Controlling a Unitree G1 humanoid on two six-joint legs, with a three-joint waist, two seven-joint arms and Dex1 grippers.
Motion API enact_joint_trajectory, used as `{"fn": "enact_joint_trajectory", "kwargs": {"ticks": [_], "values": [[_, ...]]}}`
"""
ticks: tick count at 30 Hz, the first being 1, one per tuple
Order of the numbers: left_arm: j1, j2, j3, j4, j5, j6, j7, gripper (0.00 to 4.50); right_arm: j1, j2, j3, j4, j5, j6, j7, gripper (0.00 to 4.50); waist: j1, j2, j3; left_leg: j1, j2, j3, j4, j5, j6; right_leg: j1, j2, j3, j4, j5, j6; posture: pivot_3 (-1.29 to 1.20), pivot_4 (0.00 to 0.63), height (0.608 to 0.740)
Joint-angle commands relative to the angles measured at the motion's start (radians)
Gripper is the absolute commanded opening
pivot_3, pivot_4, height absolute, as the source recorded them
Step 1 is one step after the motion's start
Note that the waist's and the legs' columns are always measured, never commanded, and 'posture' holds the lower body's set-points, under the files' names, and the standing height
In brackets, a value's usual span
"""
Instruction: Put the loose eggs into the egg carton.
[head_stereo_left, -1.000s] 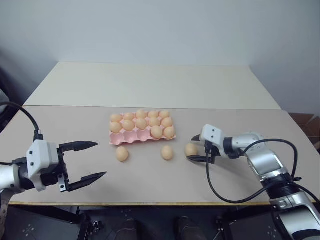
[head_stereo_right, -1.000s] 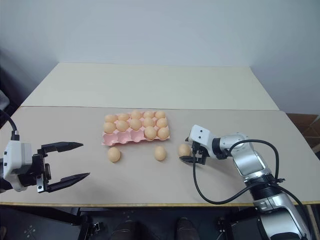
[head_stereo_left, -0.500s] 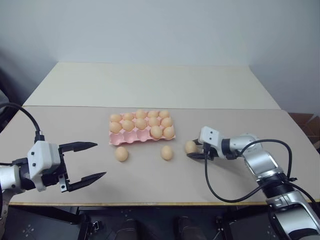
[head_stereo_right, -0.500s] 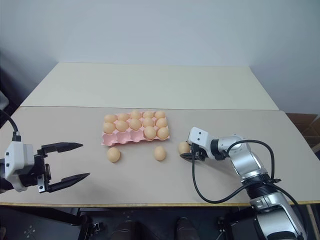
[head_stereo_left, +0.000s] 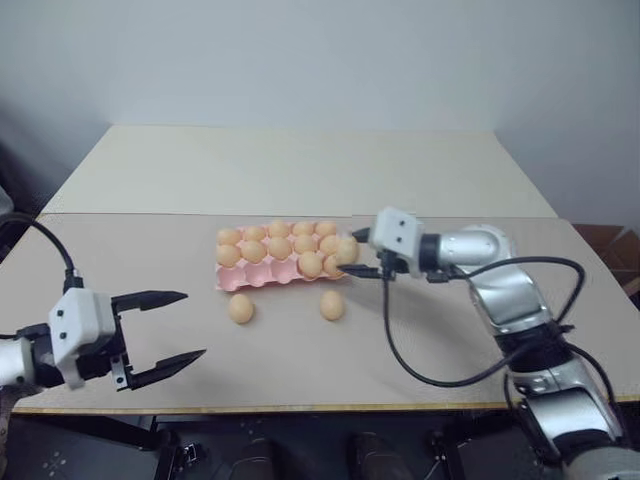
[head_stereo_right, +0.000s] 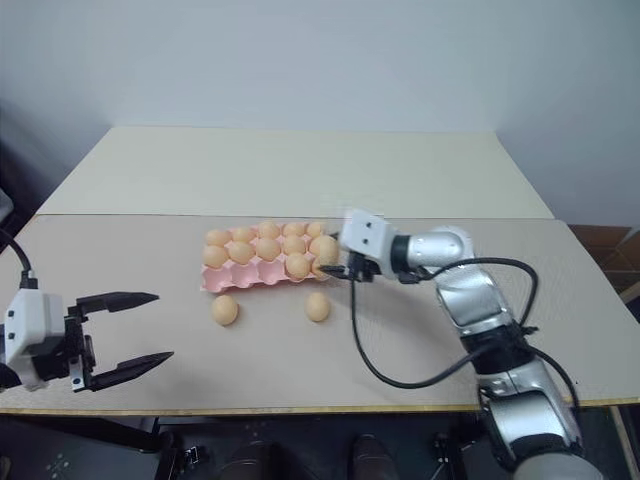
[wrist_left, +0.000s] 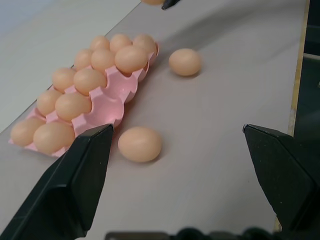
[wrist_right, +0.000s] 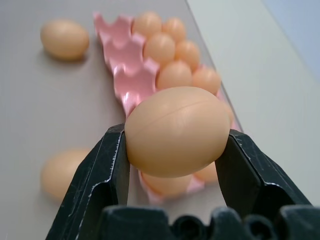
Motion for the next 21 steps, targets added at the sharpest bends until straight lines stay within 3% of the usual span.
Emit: {"fn": "enact_joint_trajectory", "kwargs": {"ticks": [1, 8, 14, 21], "values": [[0.022, 0.001, 0.049, -0.013, 0.009, -0.011, 0.009, 4.5, -0.061, 0.09, 0.046, 0.026, -0.033, 0.002, -0.068, 2.38, 0.0, 0.0, 0.0, 0.0, 0.0, 0.0, 0.0, 0.0, 0.0, 0.0, 0.0, 0.0, 0.0, 0.001, -0.002, 0.0, 0.15, 0.74], [0.065, -0.013, 0.089, -0.042, 0.009, -0.005, 0.022, 4.5, -0.138, 0.25, 0.111, 0.228, -0.089, -0.071, -0.145, 2.38, 0.005, 0.0, 0.0, -0.001, 0.0, 0.001, 0.0, 0.0, 0.0, 0.0, -0.001, 0.0, 0.0, 0.003, -0.006, 0.0, 0.15, 0.74], [0.106, -0.025, 0.12, -0.068, 0.007, 0.001, 0.03, 4.5, -0.174, 0.295, 0.108, 0.397, -0.115, -0.164, -0.175, 2.38, 0.0, -0.001, -0.001, -0.001, 0.0, 0.001, 0.0, 0.0, 0.0, -0.001, -0.001, 0.0, -0.001, 0.003, -0.007, 0.0, 0.15, 0.74], [0.119, -0.027, 0.135, -0.075, 0.006, 0.003, 0.035, 4.5, -0.192, 0.307, 0.107, 0.471, -0.121, -0.217, -0.159, 4.46, -0.011, -0.001, -0.001, -0.001, 0.001, 0.001, 0.0, 0.0, 0.0, -0.001, 0.0, 0.0, 0.0, 0.003, -0.007, 0.0, 0.15, 0.74]]}}
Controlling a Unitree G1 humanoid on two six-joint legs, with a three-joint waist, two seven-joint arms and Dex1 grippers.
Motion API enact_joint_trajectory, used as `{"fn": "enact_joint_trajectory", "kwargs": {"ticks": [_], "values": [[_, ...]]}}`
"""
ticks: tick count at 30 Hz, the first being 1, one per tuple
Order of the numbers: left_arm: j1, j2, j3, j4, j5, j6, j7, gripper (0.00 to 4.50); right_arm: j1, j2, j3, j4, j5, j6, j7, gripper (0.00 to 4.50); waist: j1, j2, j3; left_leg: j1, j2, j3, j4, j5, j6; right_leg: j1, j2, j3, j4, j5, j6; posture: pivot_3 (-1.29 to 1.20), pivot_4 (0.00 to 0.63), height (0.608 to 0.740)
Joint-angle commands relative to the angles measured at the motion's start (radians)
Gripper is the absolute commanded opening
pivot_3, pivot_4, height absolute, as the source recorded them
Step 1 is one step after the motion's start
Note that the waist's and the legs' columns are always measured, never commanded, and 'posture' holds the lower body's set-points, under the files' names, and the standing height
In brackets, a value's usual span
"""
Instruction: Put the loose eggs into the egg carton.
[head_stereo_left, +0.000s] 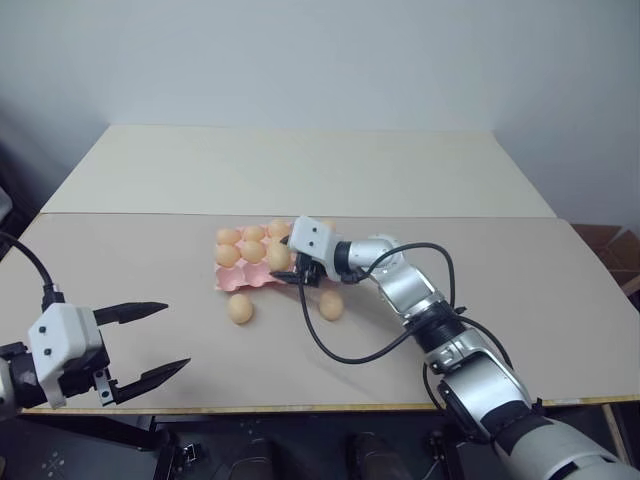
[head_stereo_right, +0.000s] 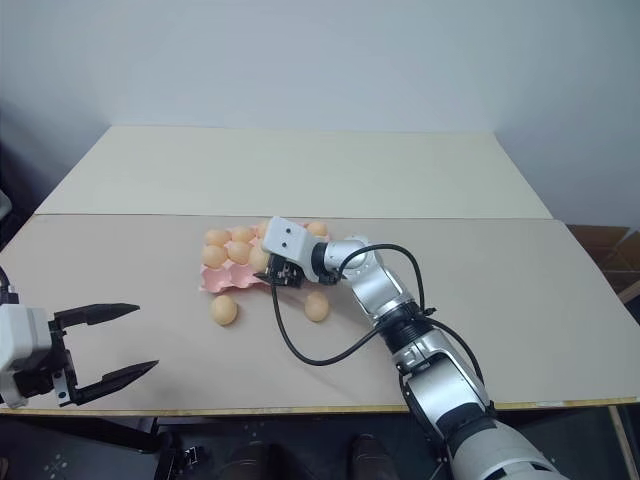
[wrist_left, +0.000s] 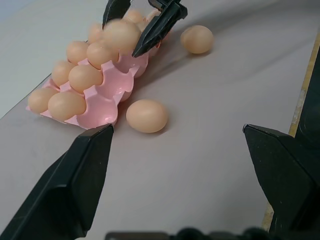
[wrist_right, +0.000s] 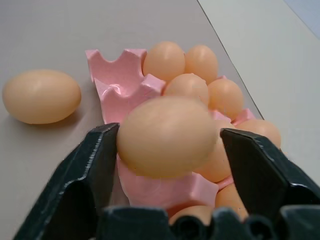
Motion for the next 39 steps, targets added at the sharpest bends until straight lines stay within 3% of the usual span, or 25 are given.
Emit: {"fn": "enact_joint_trajectory", "kwargs": {"ticks": [1, 8, 17, 24, 31, 39], "values": [[0.007, 0.0, 0.039, -0.019, -0.013, -0.001, 0.005, 4.5, -0.028, -0.007, -0.018, -0.023, -0.005, -0.051, 0.005, 4.46, -0.005, 0.0, 0.0, 0.0, 0.0, 0.0, 0.0, 0.0, 0.0, 0.0, 0.0, 0.0, 0.0, 0.0, 0.0, 0.0, 0.15, 0.74], [-0.017, 0.006, 0.027, -0.014, -0.015, -0.009, 0.006, 4.5, 0.035, -0.105, -0.055, -0.233, 0.016, -0.001, 0.047, 4.46, -0.006, 0.0, 0.0, 0.0, 0.0, 0.0, 0.0, 0.0, 0.0, 0.0, 0.0, 0.0, 0.0, 0.0, 0.0, 0.0, 0.15, 0.74], [-0.066, -0.001, -0.004, -0.014, -0.052, -0.01, -0.004, 4.5, 0.3, -0.459, -0.217, -0.699, 0.189, 0.209, 0.237, 4.46, 0.015, 0.0, 0.0, 0.0, 0.0, 0.001, 0.0, 0.0, 0.0, 0.0, -0.001, 0.0, -0.002, -0.005, 0.004, 0.0, 0.15, 0.74], [-0.106, 0.011, -0.016, 0.011, -0.074, -0.008, -0.026, 4.5, 0.482, -0.668, -0.364, -0.895, 0.338, 0.341, 0.312, 4.46, 0.013, 0.0, 0.0, 0.001, 0.0, 0.001, 0.0, 0.0, 0.0, 0.001, 0.0, 0.001, -0.001, -0.005, 0.004, 0.0, 0.15, 0.74], [-0.123, 0.01, -0.014, -0.003, -0.092, -0.005, -0.021, 4.5, 0.556, -0.76, -0.41, -0.933, 0.382, 0.358, 0.32, 4.46, 0.014, 0.0, 0.0, 0.001, -0.001, 0.001, 0.0, 0.0, 0.0, 0.001, -0.001, 0.002, -0.002, -0.005, 0.005, 0.0, 0.15, 0.74], [-0.122, -0.001, -0.034, -0.009, -0.084, -0.01, -0.006, 4.5, 0.551, -0.782, -0.402, -0.918, 0.387, 0.34, 0.314, 4.46, 0.016, -0.001, 0.0, 0.001, -0.001, 0.001, 0.0, 0.0, 0.0, 0.001, -0.001, 0.002, -0.003, -0.005, 0.005, 0.0, 0.15, 0.74]]}}
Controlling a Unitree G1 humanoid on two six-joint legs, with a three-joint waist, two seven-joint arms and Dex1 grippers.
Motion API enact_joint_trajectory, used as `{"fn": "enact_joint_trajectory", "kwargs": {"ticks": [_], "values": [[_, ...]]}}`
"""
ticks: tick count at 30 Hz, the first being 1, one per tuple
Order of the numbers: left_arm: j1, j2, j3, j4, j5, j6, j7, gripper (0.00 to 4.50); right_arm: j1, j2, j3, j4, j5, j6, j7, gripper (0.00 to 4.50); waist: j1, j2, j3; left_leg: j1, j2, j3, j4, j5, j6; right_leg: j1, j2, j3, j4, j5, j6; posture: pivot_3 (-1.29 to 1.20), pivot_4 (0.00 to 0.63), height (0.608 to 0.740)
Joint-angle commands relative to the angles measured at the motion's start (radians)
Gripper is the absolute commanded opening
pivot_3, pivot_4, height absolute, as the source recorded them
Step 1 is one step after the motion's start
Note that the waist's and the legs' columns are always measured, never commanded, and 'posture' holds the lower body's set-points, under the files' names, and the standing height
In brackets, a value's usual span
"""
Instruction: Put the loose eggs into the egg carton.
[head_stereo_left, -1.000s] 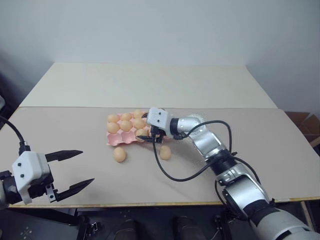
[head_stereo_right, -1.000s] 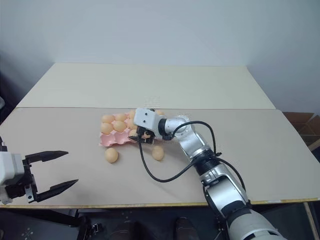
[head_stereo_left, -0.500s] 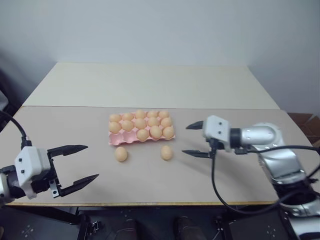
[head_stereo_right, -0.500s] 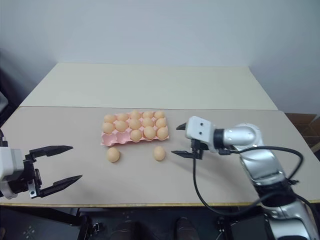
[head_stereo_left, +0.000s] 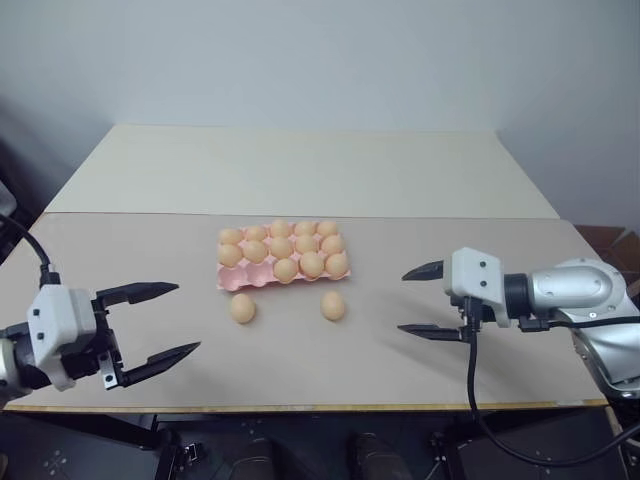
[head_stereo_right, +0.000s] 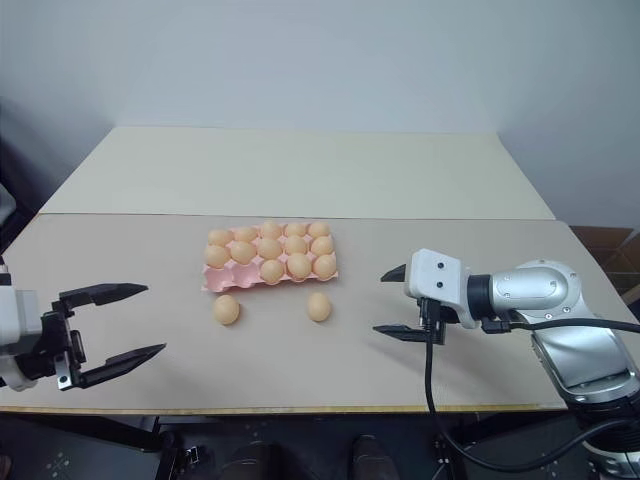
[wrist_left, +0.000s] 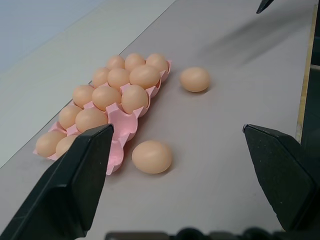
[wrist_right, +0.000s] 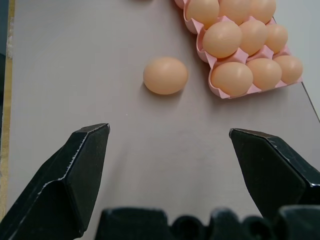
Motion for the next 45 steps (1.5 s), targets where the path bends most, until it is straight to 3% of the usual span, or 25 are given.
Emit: {"fn": "enact_joint_trajectory", "kwargs": {"ticks": [1, 13, 27, 45], "values": [[-0.005, 0.0, 0.009, -0.025, -0.008, -0.011, 0.01, 4.5, -0.009, -0.019, -0.032, -0.016, 0.013, -0.021, -0.005, 4.46, 0.0, 0.0, 0.0, 0.0, 0.0, 0.0, 0.0, 0.0, 0.0, 0.0, 0.0, 0.0, 0.0, 0.0, 0.0, 0.0, 0.15, 0.74], [-0.013, 0.002, -0.024, -0.035, -0.012, -0.008, 0.009, 4.5, -0.056, 0.025, 0.035, 0.008, -0.008, 0.014, -0.052, 4.46, -0.001, 0.0, 0.0, 0.0, 0.0, 0.0, 0.0, 0.0, 0.0, 0.0, 0.0, 0.0, 0.0, 0.0, 0.0, 0.0, 0.15, 0.74], [-0.044, 0.047, -0.055, 0.019, 0.027, -0.009, -0.021, 4.5, -0.196, 0.34, 0.303, 0.185, -0.176, -0.049, -0.225, 4.46, 0.0, -0.001, -0.001, -0.001, 0.0, 0.0, 0.0, 0.0, 0.0, 0.0, 0.0, 0.0, 0.0, 0.0, 0.0, 0.0, 0.15, 0.74], [0.027, 0.025, -0.018, -0.048, 0.039, -0.01, 0.028, 4.5, -0.229, 0.485, 0.376, 0.463, -0.309, -0.157, -0.246, 4.46, -0.002, -0.001, -0.001, 0.0, 0.0, 0.0, 0.0, 0.0, 0.0, 0.0, 0.001, 0.0, 0.001, 0.001, 0.0, 0.0, 0.15, 0.74]]}}
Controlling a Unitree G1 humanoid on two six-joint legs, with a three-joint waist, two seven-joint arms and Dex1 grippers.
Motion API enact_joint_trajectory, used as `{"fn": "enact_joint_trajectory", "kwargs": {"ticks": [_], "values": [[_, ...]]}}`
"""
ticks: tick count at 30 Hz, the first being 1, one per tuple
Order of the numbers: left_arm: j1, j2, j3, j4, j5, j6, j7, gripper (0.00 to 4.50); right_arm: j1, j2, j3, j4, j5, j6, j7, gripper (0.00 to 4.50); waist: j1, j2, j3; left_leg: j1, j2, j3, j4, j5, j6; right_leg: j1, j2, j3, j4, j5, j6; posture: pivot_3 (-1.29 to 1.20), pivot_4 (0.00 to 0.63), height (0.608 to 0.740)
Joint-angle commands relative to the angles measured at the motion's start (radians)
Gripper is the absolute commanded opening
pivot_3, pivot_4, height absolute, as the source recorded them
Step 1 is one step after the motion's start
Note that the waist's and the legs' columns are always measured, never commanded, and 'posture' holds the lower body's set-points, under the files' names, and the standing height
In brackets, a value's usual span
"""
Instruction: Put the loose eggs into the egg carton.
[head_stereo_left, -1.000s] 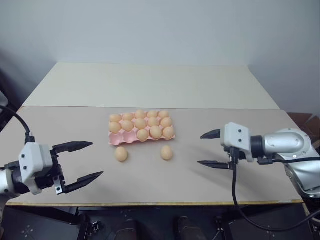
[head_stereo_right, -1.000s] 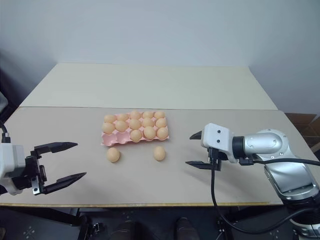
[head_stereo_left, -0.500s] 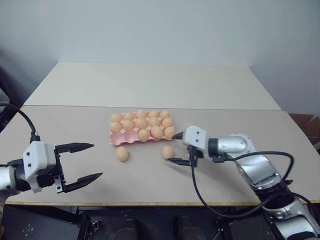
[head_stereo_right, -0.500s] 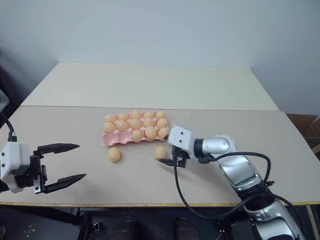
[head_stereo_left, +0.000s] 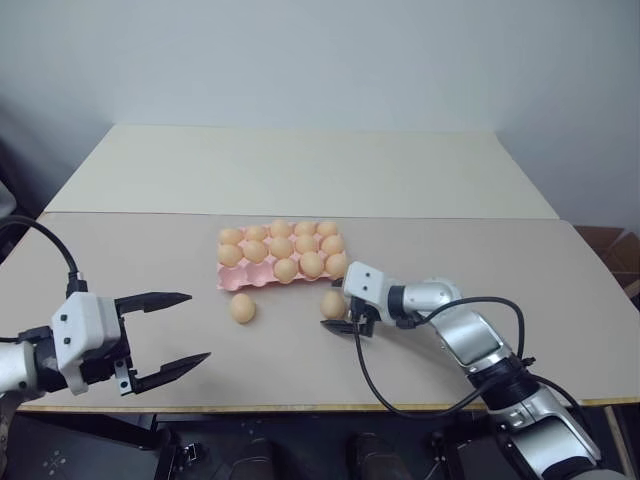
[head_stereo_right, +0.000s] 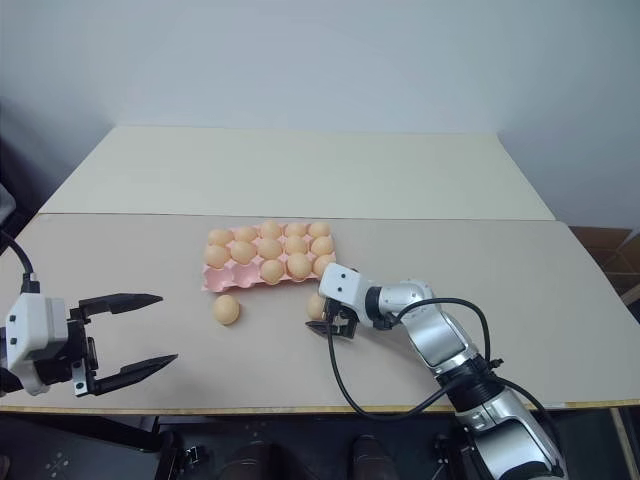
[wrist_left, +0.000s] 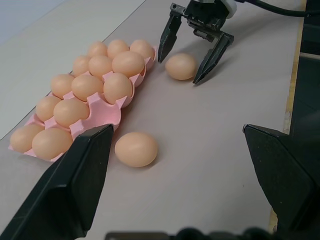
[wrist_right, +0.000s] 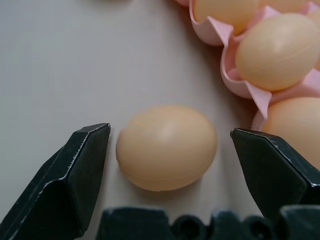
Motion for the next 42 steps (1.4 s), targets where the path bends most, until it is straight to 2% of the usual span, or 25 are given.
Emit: {"fn": "enact_joint_trajectory", "kwargs": {"ticks": [1, 3, 6, 7, 15, 19, 22, 30, 42], "values": [[0.005, -0.001, 0.037, -0.028, -0.002, -0.01, 0.01, 4.5, -0.019, 0.003, -0.006, -0.004, -0.006, -0.036, 0.011, 4.3, 0.0, 0.0, 0.0, 0.0, 0.0, 0.0, 0.0, 0.0, 0.0, 0.0, 0.0, 0.0, 0.0, 0.0, 0.0, 0.0, 0.15, 0.74], [0.008, -0.001, 0.038, -0.026, -0.001, -0.011, 0.011, 4.5, -0.013, 0.003, -0.009, -0.008, -0.001, -0.04, 0.023, 3.88, 0.0, 0.0, 0.0, 0.0, 0.0, 0.0, 0.0, 0.0, 0.0, 0.0, 0.0, 0.0, 0.0, 0.0, 0.0, 0.0, 0.15, 0.74], [0.009, 0.0, 0.037, -0.022, 0.003, -0.013, 0.012, 4.5, -0.002, 0.003, -0.006, -0.024, -0.006, -0.044, 0.028, 2.83, 0.0, 0.0, 0.0, 0.0, 0.0, 0.0, 0.0, 0.0, 0.0, 0.0, 0.0, 0.0, 0.0, 0.0, 0.001, 0.0, 0.15, 0.74], [0.01, 0.0, 0.037, -0.021, 0.004, -0.014, 0.011, 4.5, 0.003, 0.002, -0.005, -0.031, -0.008, -0.047, 0.028, 2.66, 0.0, 0.0, 0.0, 0.0, 0.0, 0.0, 0.0, 0.0, 0.0, 0.0, 0.0, 0.0, 0.0, 0.0, 0.0, 0.0, 0.15, 0.74], [0.021, -0.001, 0.054, -0.016, 0.003, -0.009, 0.009, 4.5, 0.01, -0.028, -0.035, -0.145, 0.001, -0.024, 0.035, 2.66, 0.0, 0.0, 0.0, 0.0, 0.0, 0.0, 0.0, 0.0, 0.0, 0.0, 0.0, 0.0, 0.0, 0.0, 0.0, 0.0, 0.15, 0.74], [0.06, -0.007, 0.091, -0.004, 0.012, -0.009, 0.007, 4.5, -0.054, -0.015, -0.06, -0.227, 0.033, 0.034, 0.039, 2.66, -0.006, 0.0, 0.0, 0.0, 0.0, 0.0, 0.0, 0.0, 0.0, 0.0, 0.0, 0.0, 0.0, 0.0, 0.0, 0.0, 0.15, 0.74], [0.09, -0.012, 0.123, 0.011, 0.026, -0.015, 0.003, 4.5, -0.137, 0.045, -0.05, -0.222, 0.043, 0.061, 0.017, 2.66, -0.01, 0.0, 0.0, 0.001, 0.001, 0.0, 0.0, 0.0, 0.0, 0.0, 0.0, 0.0, 0.001, 0.0, 0.0, 0.0, 0.15, 0.74], [0.122, -0.022, 0.163, 0.002, 0.037, -0.012, 0.01, 4.5, -0.304, 0.249, 0.027, 0.056, -0.024, -0.033, -0.069, 2.66, -0.007, 0.0, 0.0, 0.0, 0.002, 0.0, 0.0, 0.0, 0.0, -0.001, 0.001, -0.001, 0.001, 0.003, -0.006, 0.0, 0.15, 0.74], [0.189, -0.07, 0.201, -0.082, 0.019, 0.006, 0.045, 4.5, -0.437, 0.404, 0.034, 0.49, -0.09, -0.286, -0.12, 2.66, -0.024, 0.0, -0.001, 0.0, 0.002, 0.0, 0.0, 0.0, 0.0, -0.001, 0.001, -0.001, 0.001, 0.004, -0.007, 0.0, 0.15, 0.74]]}}
